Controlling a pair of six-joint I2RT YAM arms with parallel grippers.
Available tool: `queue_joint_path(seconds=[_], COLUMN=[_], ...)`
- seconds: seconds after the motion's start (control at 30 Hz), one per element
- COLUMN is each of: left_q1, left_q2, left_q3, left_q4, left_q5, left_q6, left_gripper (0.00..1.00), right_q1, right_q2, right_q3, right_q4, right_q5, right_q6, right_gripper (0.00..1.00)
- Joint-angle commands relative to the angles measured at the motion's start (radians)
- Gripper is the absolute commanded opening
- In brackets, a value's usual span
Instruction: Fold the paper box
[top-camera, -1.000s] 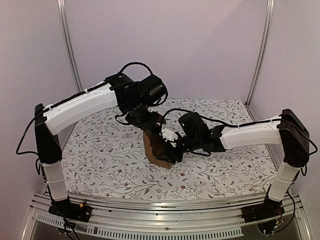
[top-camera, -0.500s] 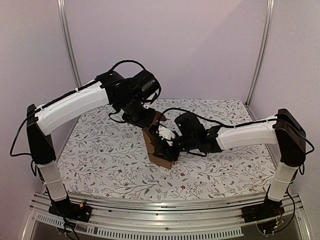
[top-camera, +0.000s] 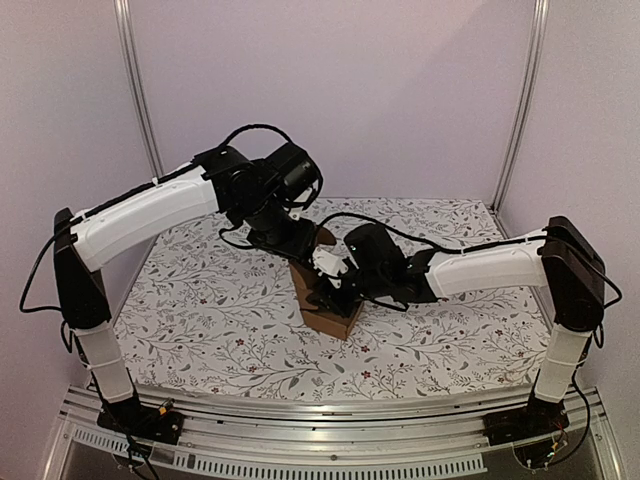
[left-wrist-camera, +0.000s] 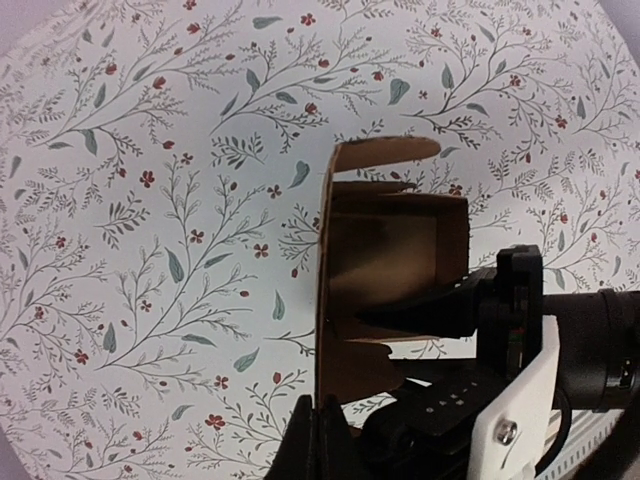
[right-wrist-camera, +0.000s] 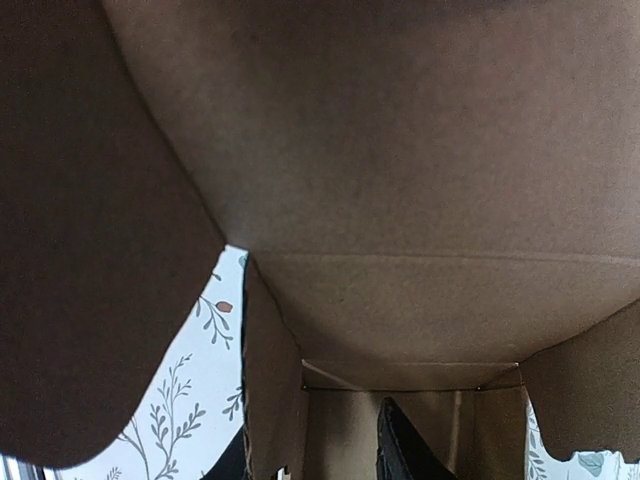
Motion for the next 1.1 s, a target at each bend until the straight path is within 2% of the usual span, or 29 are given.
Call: queue_joint_path(seconds=[0.0,0.5,1.07], left_q1=[-0.017,-0.138,-0.172], left_q2=[-0.016,0.128,0.222], left_q3=[-0.006,0.123,0.207], left_q4=[0.022,-0.062,-0.082], left_q5=[-0.027,-0.244,-0.297], left_q6=[0.002,-0.009,-0.031], left_gripper=[0.0,0.0,0.0], right_q1=[-0.007,-0.033,-0.048], right_q2=[0.022,0.003,-0.02], right_q3=[0.004,-0.025,-0.044], right_q4=[-0.027,-0.079,-0.123], right_q5=[0.014,-0.012,-0.078], right_q6=[-0.006,-0.042,-0.075], right_gripper=[0.33,0.33,0.37])
